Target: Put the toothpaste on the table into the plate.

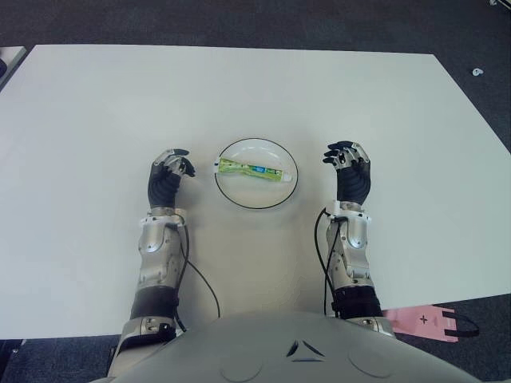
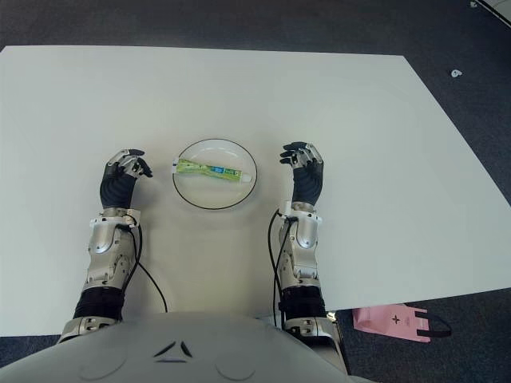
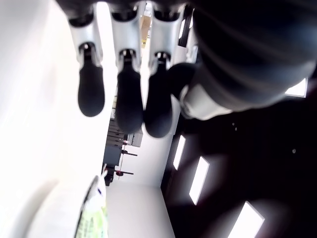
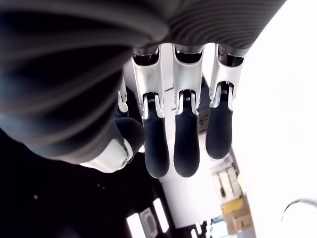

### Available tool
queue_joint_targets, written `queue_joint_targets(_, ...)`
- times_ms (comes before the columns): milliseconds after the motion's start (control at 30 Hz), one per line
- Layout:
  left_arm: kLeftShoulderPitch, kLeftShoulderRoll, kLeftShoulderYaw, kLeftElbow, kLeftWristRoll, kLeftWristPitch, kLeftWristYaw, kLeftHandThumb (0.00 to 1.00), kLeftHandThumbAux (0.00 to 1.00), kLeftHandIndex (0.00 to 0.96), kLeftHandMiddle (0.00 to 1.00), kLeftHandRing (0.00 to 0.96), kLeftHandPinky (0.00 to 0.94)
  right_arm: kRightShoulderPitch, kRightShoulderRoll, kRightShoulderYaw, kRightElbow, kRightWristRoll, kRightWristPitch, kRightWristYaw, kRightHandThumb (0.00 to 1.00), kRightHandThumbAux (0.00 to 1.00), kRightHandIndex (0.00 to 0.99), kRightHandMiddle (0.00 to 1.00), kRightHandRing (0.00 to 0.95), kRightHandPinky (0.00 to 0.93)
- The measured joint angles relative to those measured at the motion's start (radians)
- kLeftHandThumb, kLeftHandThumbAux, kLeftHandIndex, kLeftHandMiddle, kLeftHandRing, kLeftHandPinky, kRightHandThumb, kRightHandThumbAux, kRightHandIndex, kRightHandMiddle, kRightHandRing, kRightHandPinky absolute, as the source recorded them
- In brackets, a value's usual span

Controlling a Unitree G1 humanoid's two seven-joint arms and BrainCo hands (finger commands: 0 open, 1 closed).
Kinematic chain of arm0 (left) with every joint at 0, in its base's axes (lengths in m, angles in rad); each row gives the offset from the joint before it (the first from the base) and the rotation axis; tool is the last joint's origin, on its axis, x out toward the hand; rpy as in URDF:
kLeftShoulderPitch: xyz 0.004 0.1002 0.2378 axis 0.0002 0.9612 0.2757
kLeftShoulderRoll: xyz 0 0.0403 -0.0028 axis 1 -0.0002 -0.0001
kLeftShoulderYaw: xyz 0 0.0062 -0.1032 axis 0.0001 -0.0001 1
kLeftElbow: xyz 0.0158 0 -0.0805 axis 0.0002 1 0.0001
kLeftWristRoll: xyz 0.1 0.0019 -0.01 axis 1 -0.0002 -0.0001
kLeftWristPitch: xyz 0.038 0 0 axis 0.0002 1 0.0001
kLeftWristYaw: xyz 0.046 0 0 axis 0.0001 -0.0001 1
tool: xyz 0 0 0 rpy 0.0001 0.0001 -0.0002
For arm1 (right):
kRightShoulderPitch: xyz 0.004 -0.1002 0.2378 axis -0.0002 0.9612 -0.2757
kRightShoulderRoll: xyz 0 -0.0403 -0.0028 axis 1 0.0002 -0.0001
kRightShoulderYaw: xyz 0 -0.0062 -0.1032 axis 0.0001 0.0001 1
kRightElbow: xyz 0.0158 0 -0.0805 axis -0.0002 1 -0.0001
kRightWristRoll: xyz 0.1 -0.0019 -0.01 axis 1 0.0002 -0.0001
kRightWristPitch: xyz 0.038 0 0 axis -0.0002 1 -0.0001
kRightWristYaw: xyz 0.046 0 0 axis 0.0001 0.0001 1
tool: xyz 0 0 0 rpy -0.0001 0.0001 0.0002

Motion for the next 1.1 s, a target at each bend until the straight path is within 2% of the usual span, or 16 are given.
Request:
queue_joint_targets(333, -0.001, 0.0, 0.0, 0.0, 0.001, 0.002, 0.0, 0.706, 0.717, 0.439, 0.63, 0.599, 0.574, -0.004, 0.0, -0.072, 0.092, -0.016, -0.05, 0.034, 0.69, 0.73, 0.426, 0.501, 0.492, 0.481)
queue_joint_targets(800, -0.002, -0.001, 0.003, 0.001, -0.021, 0.001, -0.005, 0.705, 0.718, 0.437, 0.617, 0.587, 0.568, -0.004, -0.001, -0.096, 0.135, -0.087, -0.088, 0.016, 0.69, 0.731, 0.426, 0.498, 0.489, 0.486)
queue_joint_targets(1100, -0.004, 0.0, 0.003, 0.01, -0.021, -0.008, -0.014, 0.707, 0.716, 0.438, 0.624, 0.596, 0.575, -0.012, -0.004, -0.105, 0.158, -0.07, -0.088, 0.093, 0.698, 0.728, 0.43, 0.51, 0.5, 0.506)
